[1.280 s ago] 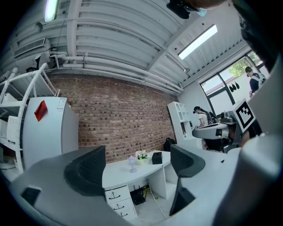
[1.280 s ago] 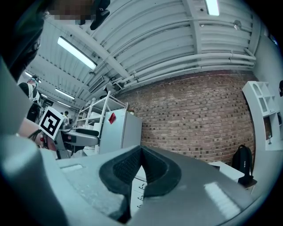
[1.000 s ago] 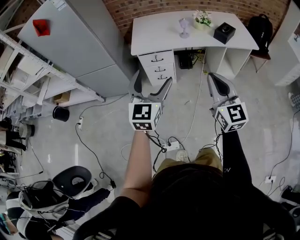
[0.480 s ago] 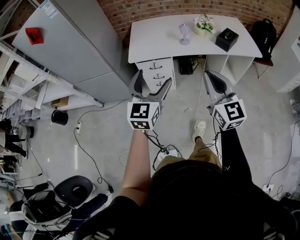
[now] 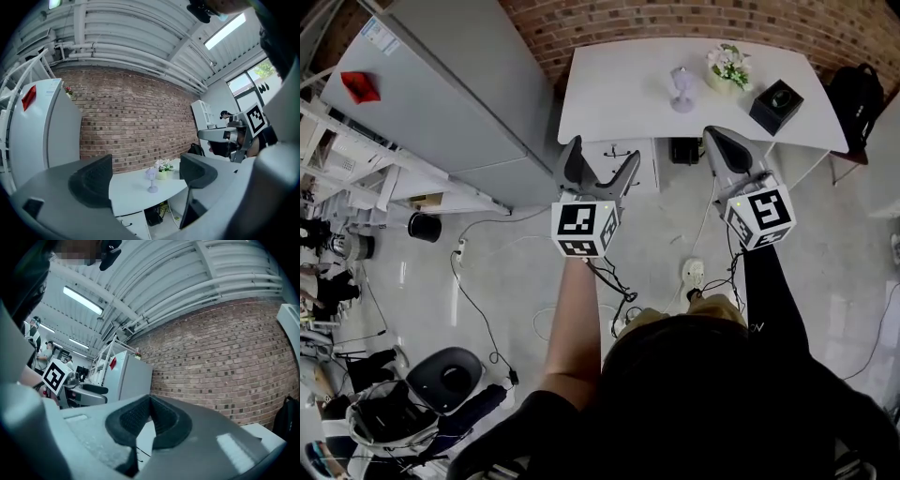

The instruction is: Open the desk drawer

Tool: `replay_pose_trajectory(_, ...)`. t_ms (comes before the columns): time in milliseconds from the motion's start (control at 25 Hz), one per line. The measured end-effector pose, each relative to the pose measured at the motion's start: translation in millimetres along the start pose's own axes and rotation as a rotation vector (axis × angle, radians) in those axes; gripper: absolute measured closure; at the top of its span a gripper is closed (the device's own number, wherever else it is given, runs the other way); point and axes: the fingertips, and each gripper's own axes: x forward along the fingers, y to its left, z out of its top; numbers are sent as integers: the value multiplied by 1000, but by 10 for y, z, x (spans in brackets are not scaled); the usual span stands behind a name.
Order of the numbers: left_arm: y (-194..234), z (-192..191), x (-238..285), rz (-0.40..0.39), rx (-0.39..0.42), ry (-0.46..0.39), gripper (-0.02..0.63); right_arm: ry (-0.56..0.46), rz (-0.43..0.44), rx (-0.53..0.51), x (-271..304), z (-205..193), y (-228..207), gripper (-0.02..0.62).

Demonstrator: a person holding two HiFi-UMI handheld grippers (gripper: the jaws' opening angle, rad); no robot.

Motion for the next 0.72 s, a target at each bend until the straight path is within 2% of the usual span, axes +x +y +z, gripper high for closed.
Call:
replay_pose_trajectory(240, 140, 20, 569, 57, 15, 2, 147, 12, 46, 29, 479, -164, -491, 595)
replay_pose_trajectory(720, 285, -289, 1458, 125, -74, 71, 147, 81, 113, 127, 1147, -773, -1176, 595)
